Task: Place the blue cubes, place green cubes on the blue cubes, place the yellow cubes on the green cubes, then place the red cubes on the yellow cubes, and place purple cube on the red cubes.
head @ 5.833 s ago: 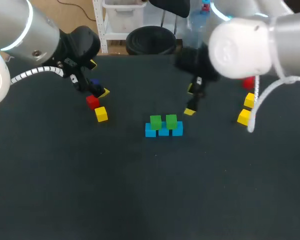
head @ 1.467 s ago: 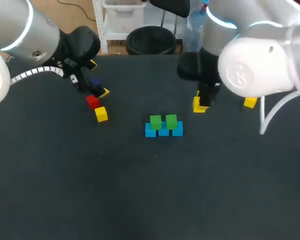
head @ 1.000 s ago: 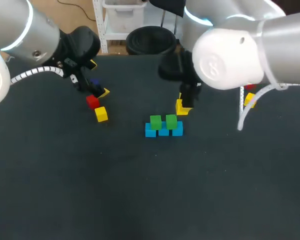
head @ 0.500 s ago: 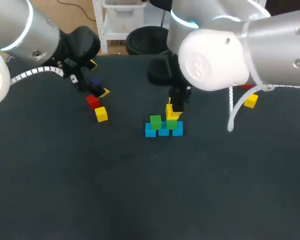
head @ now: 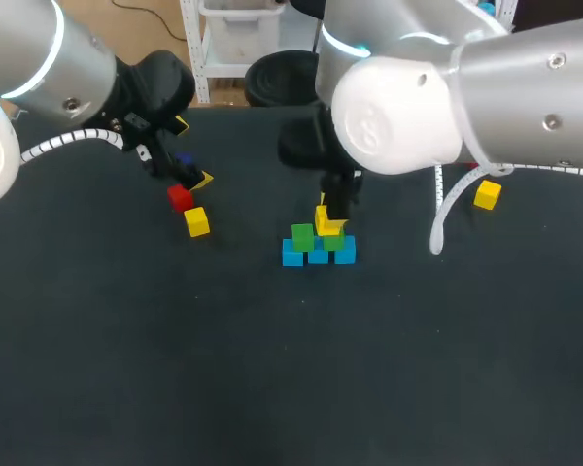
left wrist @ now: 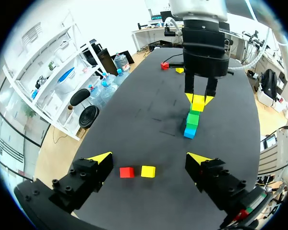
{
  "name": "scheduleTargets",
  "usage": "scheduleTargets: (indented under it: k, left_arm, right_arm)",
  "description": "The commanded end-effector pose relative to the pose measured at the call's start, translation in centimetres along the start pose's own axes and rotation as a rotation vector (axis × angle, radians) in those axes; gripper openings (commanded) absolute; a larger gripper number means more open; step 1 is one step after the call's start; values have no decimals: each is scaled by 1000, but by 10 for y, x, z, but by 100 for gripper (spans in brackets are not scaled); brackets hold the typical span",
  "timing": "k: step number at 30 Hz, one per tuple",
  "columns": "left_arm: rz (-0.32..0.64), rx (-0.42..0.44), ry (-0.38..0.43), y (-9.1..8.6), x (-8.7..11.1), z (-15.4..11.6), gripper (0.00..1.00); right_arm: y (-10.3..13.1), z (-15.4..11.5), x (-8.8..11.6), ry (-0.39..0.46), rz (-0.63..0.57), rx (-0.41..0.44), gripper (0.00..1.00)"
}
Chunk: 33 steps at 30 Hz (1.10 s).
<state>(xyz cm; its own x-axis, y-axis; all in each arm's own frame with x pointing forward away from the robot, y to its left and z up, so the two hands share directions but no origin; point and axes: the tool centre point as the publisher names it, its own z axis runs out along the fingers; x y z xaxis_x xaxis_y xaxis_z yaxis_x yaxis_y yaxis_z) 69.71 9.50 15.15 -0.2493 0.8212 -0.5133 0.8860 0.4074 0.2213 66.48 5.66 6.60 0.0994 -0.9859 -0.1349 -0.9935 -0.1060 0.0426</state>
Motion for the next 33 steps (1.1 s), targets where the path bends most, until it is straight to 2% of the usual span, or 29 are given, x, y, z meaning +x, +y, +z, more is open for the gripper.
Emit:
scheduleTargets:
  k: [1, 33]
  left_arm:
    - [3, 4, -3, 2, 1, 1, 100]
    - [3, 4, -3, 2, 1, 1, 100]
  right_arm:
    - [-3, -1, -3, 8, -4, -4, 0]
    - [-3, 7, -10, 22, -6, -31, 0]
